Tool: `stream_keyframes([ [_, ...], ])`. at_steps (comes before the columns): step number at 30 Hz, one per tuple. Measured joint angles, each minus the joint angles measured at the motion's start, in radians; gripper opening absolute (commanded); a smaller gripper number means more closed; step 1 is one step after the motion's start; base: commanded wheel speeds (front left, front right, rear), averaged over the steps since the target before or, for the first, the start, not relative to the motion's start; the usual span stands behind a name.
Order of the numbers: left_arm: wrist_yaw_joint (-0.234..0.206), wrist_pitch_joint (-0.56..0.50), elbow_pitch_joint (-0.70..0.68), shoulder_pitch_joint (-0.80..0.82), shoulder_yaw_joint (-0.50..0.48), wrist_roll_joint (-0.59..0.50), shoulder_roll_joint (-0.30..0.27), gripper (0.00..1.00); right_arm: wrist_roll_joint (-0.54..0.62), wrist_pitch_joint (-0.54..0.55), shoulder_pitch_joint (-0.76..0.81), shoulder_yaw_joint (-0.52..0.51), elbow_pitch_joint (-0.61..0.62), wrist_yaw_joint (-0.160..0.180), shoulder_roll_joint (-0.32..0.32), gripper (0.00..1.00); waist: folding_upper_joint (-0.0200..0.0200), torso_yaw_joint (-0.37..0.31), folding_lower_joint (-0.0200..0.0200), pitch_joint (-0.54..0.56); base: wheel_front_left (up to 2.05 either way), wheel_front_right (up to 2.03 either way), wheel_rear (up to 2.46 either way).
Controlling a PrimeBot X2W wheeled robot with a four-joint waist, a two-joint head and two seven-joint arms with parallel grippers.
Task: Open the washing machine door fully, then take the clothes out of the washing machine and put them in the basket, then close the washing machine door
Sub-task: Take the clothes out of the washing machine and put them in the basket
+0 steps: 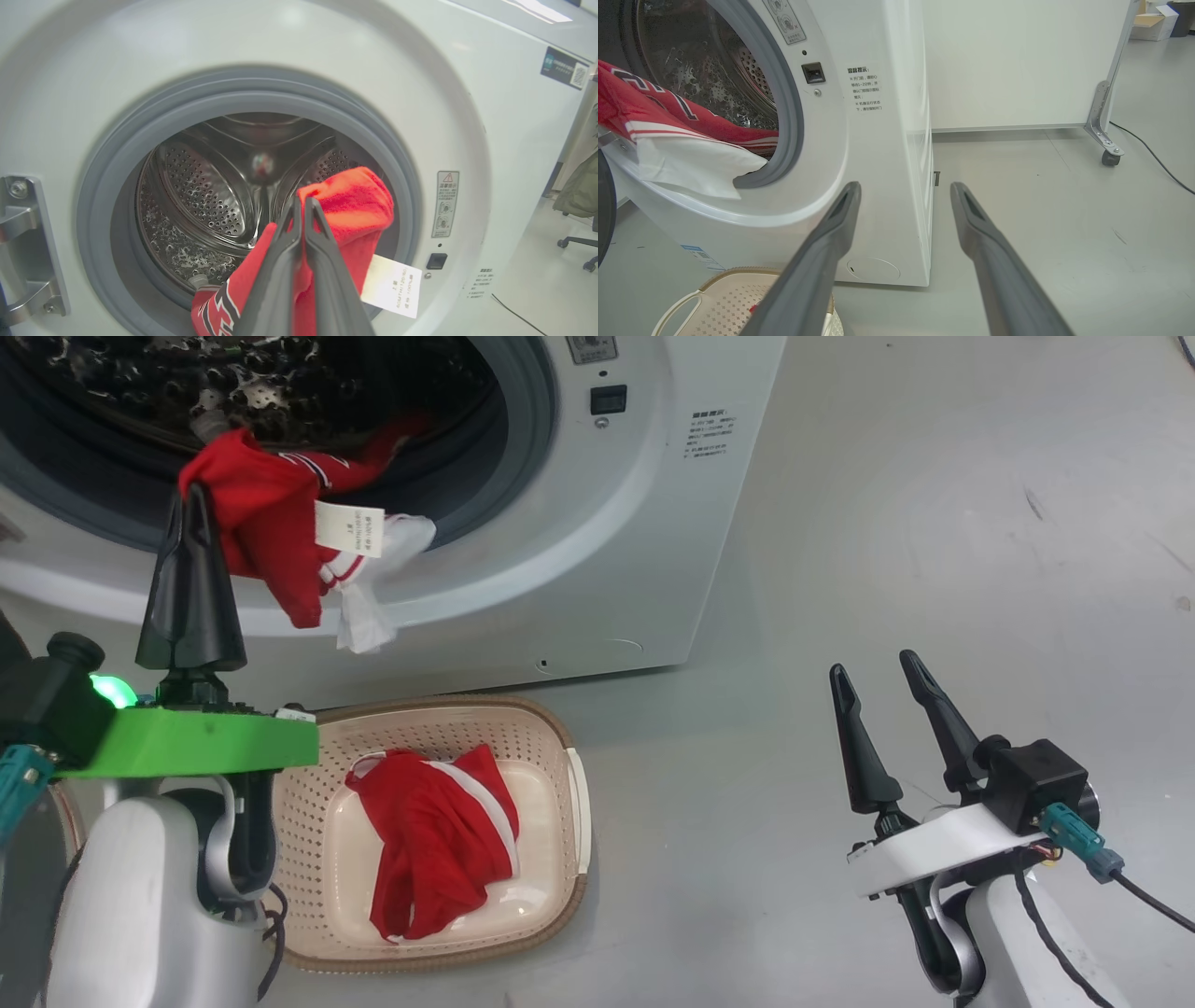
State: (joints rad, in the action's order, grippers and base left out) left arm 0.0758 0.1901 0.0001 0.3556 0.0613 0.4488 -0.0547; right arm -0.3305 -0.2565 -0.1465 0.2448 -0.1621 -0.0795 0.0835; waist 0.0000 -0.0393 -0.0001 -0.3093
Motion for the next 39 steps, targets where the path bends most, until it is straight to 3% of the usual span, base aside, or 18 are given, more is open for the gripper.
stream_keyframes([
  [18, -0.013, 0.000, -0.164, -0.122, 0.036, -0.014, 0.003, 0.00, 0.008, 0.000, 0.031, 0.018, 0.007, 0.000, 0.001, 1.00, 0.0000, 0.065, 0.0000, 0.041, 0.00, 0.00, 0.00],
  [39, -0.072, -0.057, -0.061, -0.268, 0.131, 0.004, 0.006, 0.00, 0.017, 0.014, 0.032, 0.027, 0.052, 0.000, 0.016, 1.00, 0.0000, 0.076, 0.0000, -0.012, 0.00, 0.00, 0.00],
])
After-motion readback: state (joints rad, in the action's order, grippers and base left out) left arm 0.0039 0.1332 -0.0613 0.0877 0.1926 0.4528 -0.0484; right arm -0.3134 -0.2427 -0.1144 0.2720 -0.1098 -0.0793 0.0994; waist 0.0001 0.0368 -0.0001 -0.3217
